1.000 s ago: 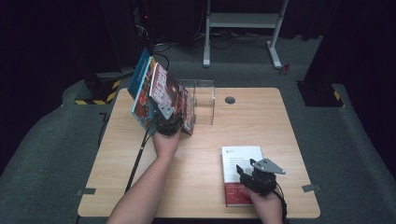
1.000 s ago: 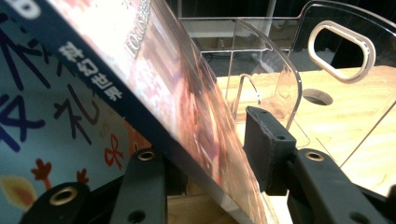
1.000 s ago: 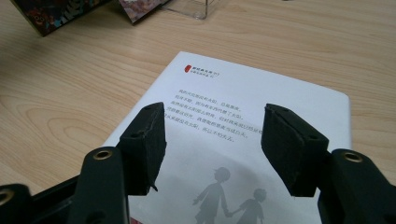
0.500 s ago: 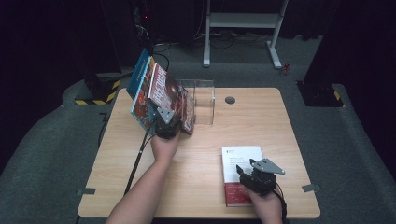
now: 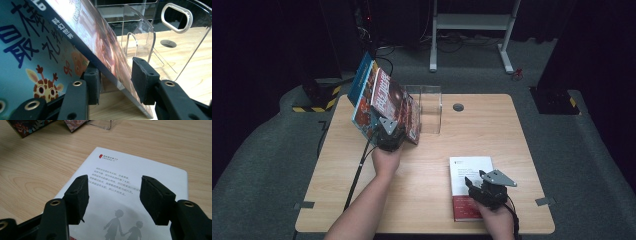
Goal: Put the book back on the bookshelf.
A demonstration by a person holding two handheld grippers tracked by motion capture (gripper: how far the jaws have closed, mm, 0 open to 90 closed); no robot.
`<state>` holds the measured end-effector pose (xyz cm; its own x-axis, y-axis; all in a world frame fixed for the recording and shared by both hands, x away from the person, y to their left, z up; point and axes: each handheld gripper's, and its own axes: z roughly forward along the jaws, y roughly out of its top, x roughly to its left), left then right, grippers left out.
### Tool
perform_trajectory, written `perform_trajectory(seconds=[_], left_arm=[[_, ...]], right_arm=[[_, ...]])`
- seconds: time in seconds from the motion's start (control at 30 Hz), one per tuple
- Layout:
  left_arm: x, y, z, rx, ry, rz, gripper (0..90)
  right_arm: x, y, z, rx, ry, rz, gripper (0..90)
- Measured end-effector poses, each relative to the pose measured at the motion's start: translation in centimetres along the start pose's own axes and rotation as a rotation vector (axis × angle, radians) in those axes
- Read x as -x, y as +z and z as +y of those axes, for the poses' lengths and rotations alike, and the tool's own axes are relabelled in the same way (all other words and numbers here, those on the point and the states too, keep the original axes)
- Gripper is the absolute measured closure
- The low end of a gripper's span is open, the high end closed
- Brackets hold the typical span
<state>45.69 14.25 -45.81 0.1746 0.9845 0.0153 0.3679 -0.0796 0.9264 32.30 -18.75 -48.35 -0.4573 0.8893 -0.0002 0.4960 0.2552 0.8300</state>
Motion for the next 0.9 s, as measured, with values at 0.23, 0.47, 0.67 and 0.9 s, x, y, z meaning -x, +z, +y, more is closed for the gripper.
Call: perform_trajectory(seconds=[0.23, 0.47, 0.67, 0.9], left_arm=[[-0.1, -0.7, -0.2, 0.002, 0.010, -0.002, 60.2], [-0.2, -1.3, -0.4, 0.011, 0.006, -0.007, 60.6], [-0.3, -1.8, -0.4, 0.017, 0.008, -0.011, 60.7], [-0.5, -2.4, -0.5, 0.021, 0.010, -0.013, 60.8]], right_arm=[[0.0, 0.0, 0.0, -0.001, -0.003, -0.002, 40.1], [0.0, 0.0, 0.0, -0.004, -0.002, -0.003, 40.1], [0.0, 0.0, 0.0, -0.005, -0.001, -0.003, 40.1], [0.0, 0.0, 0.0, -0.007, -0.001, -0.003, 40.1]])
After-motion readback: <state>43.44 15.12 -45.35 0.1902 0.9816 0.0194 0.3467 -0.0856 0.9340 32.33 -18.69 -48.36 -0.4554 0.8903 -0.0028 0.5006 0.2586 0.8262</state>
